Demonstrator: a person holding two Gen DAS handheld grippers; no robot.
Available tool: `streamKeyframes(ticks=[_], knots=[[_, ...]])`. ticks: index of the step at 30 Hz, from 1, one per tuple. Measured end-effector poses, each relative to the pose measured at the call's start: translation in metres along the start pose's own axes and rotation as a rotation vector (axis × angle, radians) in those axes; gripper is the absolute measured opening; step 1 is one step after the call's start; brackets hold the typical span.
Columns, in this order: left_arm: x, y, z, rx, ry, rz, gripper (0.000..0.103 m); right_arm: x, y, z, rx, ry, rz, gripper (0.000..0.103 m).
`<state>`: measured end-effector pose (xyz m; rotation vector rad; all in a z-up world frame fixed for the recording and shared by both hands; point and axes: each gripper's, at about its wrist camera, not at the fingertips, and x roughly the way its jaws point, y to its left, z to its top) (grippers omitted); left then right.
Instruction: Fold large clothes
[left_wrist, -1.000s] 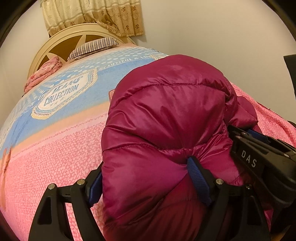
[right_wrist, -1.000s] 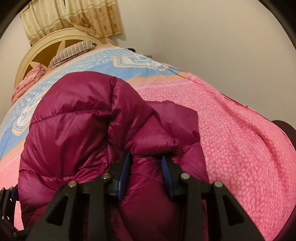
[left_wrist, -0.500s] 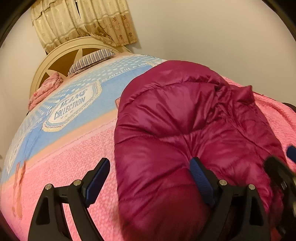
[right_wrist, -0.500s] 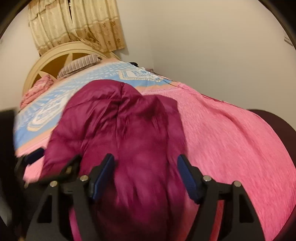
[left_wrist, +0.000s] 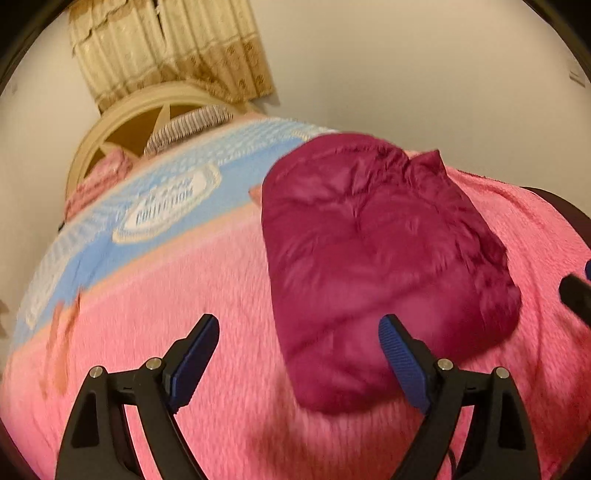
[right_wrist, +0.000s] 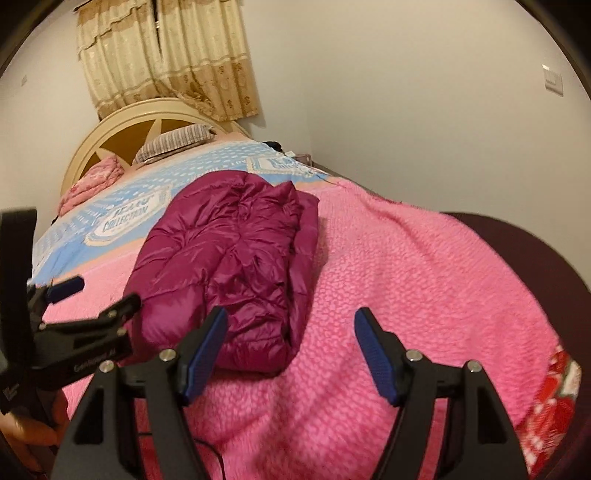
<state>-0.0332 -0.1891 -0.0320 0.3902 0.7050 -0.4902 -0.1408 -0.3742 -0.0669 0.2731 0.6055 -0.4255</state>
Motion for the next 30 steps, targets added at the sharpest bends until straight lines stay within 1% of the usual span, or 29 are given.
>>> streamKeyframes(ticks=[1,3,6,7,9,13,14,16,18,19,23,26,30], knots=[[-0.003,0.001,-0.004,-0.010,0.010,-0.001,0.089,-0.006,0.000,-0.002,-0.017,-0.007,0.000,0.076],[-0.006,0.007,-0.012,-0.045,0.043,-0.006,0.089,-0.016,0.002,-0.007,-0.051,-0.026,-0.010,0.084],[-0.014,0.010,-0.024,-0.098,0.102,0.004,0.089,-0.026,0.009,-0.013,-0.132,-0.055,-0.044,0.087],[-0.019,0.010,-0.028,-0.110,0.105,0.007,0.089,-0.030,0.012,-0.016,-0.168,-0.071,-0.056,0.087],[-0.035,0.008,-0.031,-0.113,0.074,0.011,0.089,-0.036,0.017,-0.019,-0.197,-0.091,-0.065,0.087],[-0.074,0.005,-0.031,-0.117,-0.032,0.096,0.089,-0.051,0.018,-0.017,-0.179,-0.121,-0.020,0.087],[-0.082,0.005,-0.030,-0.125,-0.051,0.102,0.089,-0.057,0.018,-0.016,-0.173,-0.130,-0.010,0.087],[-0.097,0.007,-0.028,-0.145,-0.079,0.084,0.089,-0.068,0.020,-0.014,-0.171,-0.154,0.000,0.089],[-0.108,0.009,-0.026,-0.160,-0.095,0.061,0.089,-0.079,0.022,-0.013,-0.173,-0.189,0.001,0.095],[-0.114,0.010,-0.027,-0.166,-0.105,0.054,0.089,-0.086,0.024,-0.011,-0.176,-0.206,-0.006,0.096],[-0.138,0.010,-0.026,-0.173,-0.159,0.034,0.089,-0.104,0.027,-0.007,-0.179,-0.260,-0.007,0.097],[-0.154,0.010,-0.026,-0.182,-0.180,0.031,0.089,-0.116,0.029,-0.003,-0.172,-0.290,0.002,0.097],[-0.173,0.014,-0.026,-0.207,-0.213,0.006,0.089,-0.132,0.031,-0.001,-0.166,-0.337,0.012,0.098]])
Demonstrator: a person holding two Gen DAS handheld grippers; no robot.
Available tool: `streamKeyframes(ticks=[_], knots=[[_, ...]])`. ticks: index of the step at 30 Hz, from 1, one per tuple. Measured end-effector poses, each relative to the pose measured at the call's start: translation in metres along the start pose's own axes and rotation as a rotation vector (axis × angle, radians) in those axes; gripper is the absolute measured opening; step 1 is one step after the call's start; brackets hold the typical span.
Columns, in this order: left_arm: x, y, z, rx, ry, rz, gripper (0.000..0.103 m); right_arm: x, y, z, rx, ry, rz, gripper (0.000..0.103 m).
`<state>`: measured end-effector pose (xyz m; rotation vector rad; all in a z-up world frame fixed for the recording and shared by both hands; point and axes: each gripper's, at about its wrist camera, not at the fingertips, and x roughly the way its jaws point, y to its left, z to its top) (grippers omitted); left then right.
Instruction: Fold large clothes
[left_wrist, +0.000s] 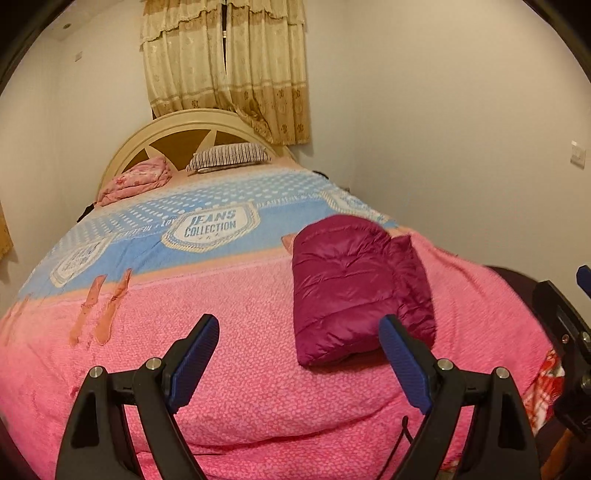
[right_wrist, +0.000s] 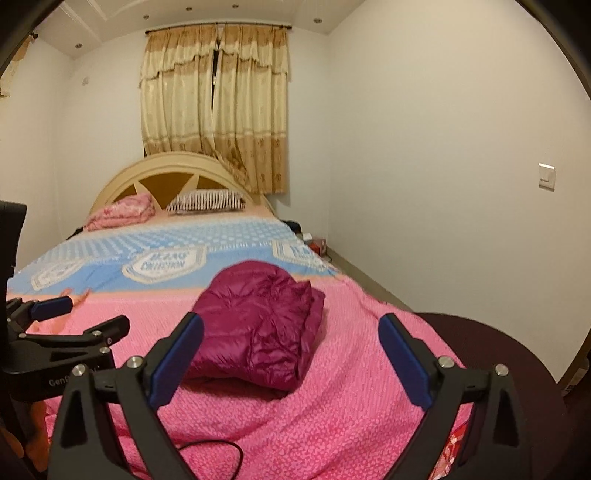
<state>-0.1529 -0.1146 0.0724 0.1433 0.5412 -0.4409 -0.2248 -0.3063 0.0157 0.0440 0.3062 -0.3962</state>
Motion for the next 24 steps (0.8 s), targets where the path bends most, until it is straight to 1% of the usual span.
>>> streamKeyframes(ticks=[3,4,10,13,17,20,24], knots=[[-0.016,0.003,0.004,-0.024,-0.014,-0.015,0.089,-0.012,0.003,0.006,-0.006,-0.039,-0.003,0.099],[-0.023,0.004,0.006,-0.029,-0.035,-0.021,0.089,-0.016,0.003,0.009,-0.005,-0.055,-0.001,0.099],[-0.070,0.003,0.015,-0.013,-0.224,0.042,0.089,-0.043,0.005,0.020,0.010,-0.160,0.020,0.102],[-0.088,0.004,0.018,-0.005,-0.299,0.067,0.089,-0.053,0.004,0.023,0.017,-0.208,0.023,0.103],[-0.105,0.005,0.018,0.000,-0.391,0.106,0.093,-0.059,0.001,0.026,0.045,-0.247,0.033,0.103],[-0.109,0.005,0.018,0.001,-0.419,0.114,0.093,-0.060,0.001,0.026,0.057,-0.262,0.031,0.103],[-0.110,0.006,0.019,-0.005,-0.409,0.105,0.094,-0.057,0.002,0.025,0.061,-0.260,0.029,0.103]])
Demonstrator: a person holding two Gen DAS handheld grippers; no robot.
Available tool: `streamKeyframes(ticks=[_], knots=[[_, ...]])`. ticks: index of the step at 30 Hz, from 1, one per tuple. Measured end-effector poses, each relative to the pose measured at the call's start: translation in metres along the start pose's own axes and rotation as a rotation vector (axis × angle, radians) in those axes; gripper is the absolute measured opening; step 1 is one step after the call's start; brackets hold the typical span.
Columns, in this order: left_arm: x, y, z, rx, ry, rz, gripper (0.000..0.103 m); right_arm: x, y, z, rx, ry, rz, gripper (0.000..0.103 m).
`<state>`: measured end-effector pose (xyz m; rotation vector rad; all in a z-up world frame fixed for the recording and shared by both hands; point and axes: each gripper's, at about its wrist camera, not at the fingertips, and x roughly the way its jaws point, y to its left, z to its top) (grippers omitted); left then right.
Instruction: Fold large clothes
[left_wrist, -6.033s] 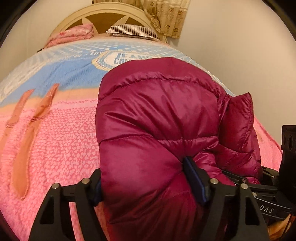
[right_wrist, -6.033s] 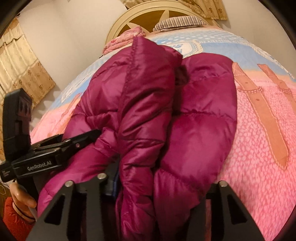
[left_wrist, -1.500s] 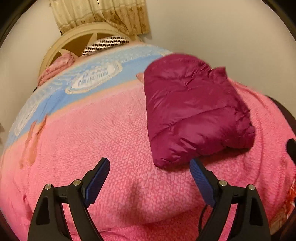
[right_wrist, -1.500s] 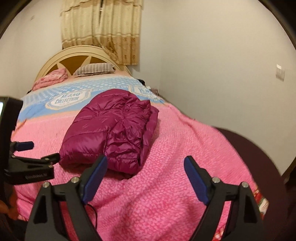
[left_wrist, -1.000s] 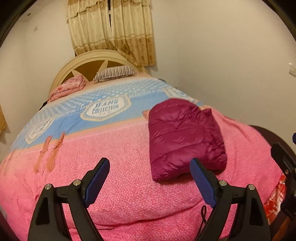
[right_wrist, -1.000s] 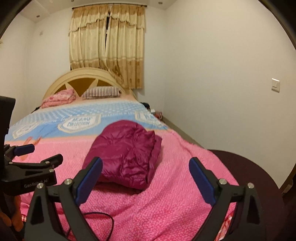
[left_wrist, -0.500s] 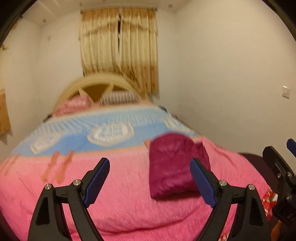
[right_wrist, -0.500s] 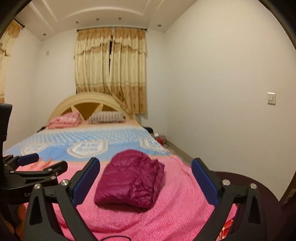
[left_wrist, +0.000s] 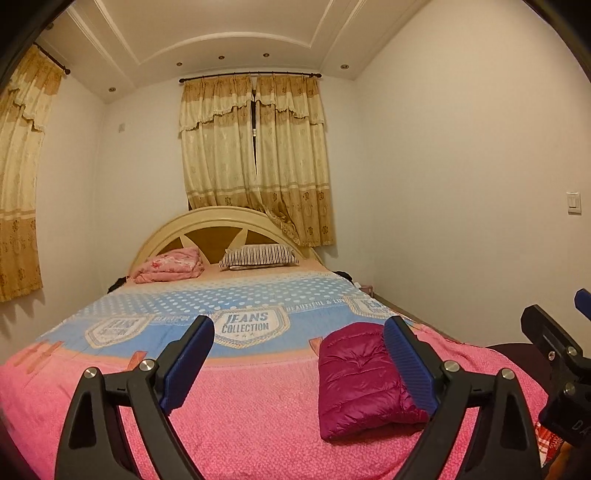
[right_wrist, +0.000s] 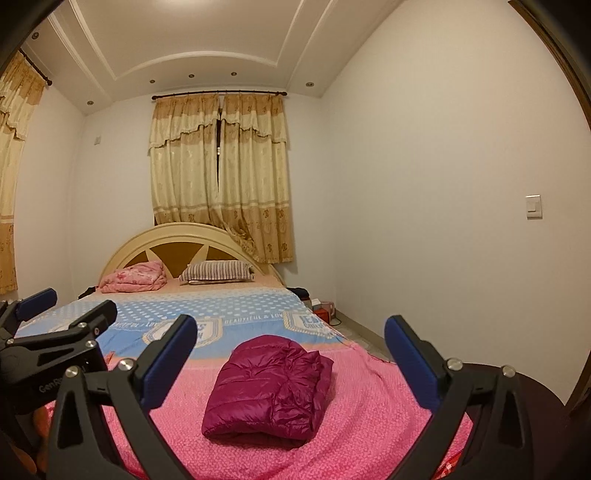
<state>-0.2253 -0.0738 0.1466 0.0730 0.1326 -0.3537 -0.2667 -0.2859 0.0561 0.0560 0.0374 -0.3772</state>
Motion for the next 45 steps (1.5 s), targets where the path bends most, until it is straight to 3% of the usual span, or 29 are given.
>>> streamKeyframes(ticks=[7,45], knots=[[0.0076,0.0015,-0.0025,-0.025,0.050,-0.016,0.094,-0.0013,0.0018,-0.0026,0.015,0.019,0.012,0.103],[0.0084,-0.0053,-0.0073,-0.014,0.045,-0.014,0.094,-0.0027,-0.0005,-0.0003,0.033,0.048,0.019,0.103]])
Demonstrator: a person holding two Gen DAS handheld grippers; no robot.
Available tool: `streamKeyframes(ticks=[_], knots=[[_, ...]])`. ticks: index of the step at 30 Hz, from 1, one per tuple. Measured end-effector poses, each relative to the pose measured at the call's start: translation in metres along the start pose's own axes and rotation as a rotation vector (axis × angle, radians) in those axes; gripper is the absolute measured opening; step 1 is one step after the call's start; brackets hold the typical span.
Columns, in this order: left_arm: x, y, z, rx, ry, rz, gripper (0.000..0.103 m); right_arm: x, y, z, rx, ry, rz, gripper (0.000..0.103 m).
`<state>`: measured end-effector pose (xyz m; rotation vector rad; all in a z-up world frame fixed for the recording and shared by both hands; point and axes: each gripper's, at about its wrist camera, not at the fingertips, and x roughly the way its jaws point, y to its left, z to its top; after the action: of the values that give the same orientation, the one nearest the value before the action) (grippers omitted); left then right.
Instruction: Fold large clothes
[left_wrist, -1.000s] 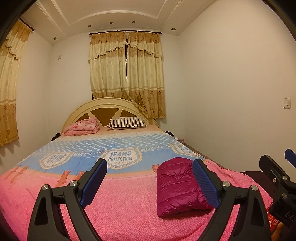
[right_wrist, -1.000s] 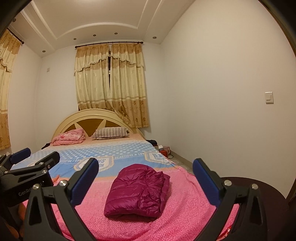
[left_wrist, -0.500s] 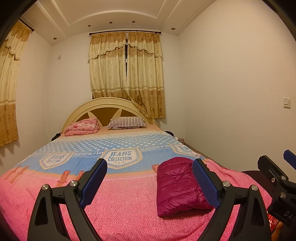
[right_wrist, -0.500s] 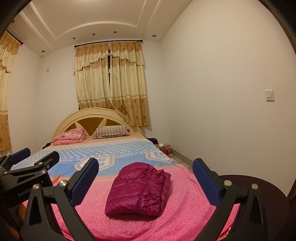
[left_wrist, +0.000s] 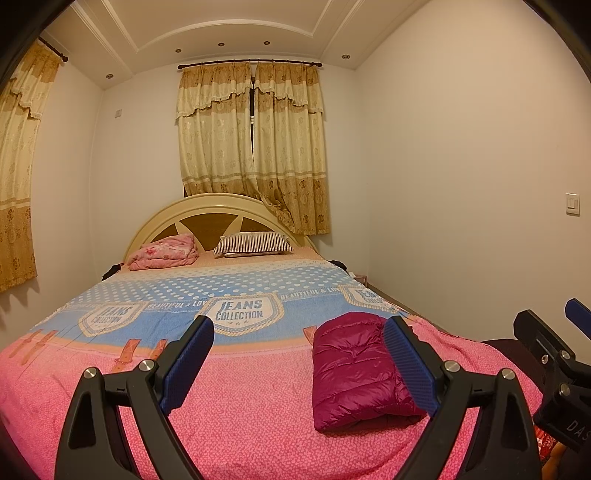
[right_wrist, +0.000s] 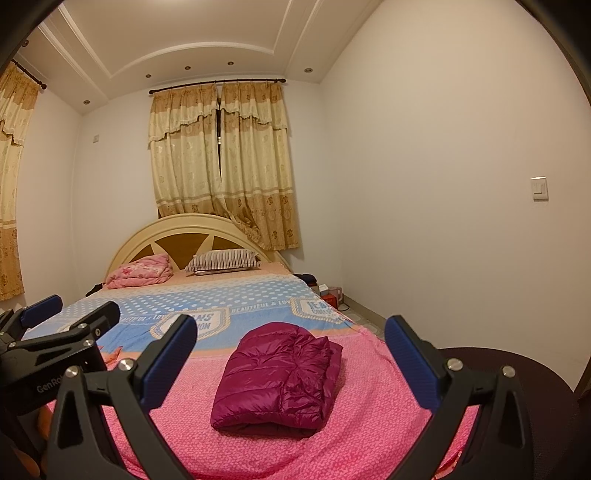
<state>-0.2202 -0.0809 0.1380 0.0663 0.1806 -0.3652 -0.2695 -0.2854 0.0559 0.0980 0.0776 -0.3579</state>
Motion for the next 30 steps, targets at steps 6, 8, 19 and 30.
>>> streamKeyframes(ticks=[6,8,19,30], knots=[[-0.0003,-0.0007,0.0004,0.000,-0.002,0.002,0.094,0.0018,-0.0005,0.0001,0.001,0.003,0.004,0.103],[-0.0002,-0.0007,0.0005,0.000,-0.001,0.002,0.094,0.0017,-0.0006,0.0003,0.000,0.003,0.002,0.103],[0.0006,0.0010,-0.0006,0.000,-0.002,0.007,0.094,0.0052,-0.0021,-0.0016,0.004,0.003,0.006,0.103],[-0.0001,0.0041,-0.0015,0.002,-0.013,0.007,0.094,0.0066,-0.0042,-0.0014,0.006,0.003,0.006,0.103]])
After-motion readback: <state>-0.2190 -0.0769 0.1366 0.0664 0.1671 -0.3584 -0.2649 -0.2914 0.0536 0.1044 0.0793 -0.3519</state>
